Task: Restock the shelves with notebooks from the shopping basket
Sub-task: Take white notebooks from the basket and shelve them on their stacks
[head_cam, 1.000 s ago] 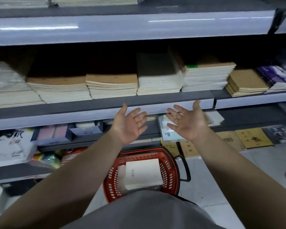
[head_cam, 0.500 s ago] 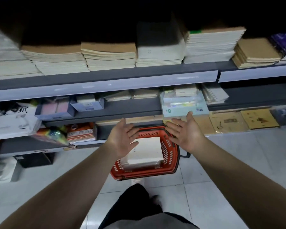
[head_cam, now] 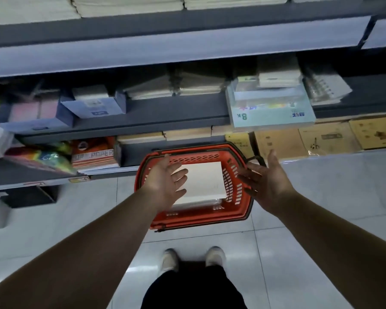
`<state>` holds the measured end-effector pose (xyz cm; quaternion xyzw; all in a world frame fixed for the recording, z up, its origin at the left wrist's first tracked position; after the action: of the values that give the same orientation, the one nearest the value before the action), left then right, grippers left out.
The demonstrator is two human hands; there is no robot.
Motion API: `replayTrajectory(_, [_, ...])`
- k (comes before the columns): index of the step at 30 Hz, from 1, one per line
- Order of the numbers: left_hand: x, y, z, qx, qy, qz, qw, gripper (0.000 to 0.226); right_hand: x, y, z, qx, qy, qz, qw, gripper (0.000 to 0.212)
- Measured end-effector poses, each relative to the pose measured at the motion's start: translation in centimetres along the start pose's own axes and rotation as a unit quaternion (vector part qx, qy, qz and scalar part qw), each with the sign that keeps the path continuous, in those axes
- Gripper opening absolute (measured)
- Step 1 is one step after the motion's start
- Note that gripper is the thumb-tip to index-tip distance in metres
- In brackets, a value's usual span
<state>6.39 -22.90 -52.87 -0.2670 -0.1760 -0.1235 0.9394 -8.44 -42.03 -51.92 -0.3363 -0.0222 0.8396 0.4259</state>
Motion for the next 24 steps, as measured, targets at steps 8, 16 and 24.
replayTrajectory(8, [-2.8, 4.5, -8.6, 0.007, 0.022, -0.037, 0.999, 0.063, 4.9, 3.0, -8.4, 0.015, -0.020, 0.074, 0.997, 0.074])
replayTrajectory(16, [-8.4, 9.7, -15.2, 0.037, 0.073, -0.033, 0.996, 0.063, 11.0, 5.1, -16.5, 0.018, -0.077, 0.182, 0.980, 0.075])
replayTrajectory(24, [-14.3, 12.0, -21.2, 0.040, 0.112, 0.013, 0.993, 0.067, 14.3, 6.2, -22.9, -0.006, 0.011, 0.599, 0.801, 0.021])
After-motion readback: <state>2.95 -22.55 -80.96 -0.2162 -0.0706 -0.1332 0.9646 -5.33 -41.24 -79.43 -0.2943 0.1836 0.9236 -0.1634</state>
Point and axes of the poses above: each hand's wrist, its own z-axis away from the middle knuckle, its own y-axis out of the back of the hand, x = y × z, the point moved 4 cm from there along -z, towards the middle knuckle, and after that the axes turned 9 degrees about -x, right-handed, at the moved point
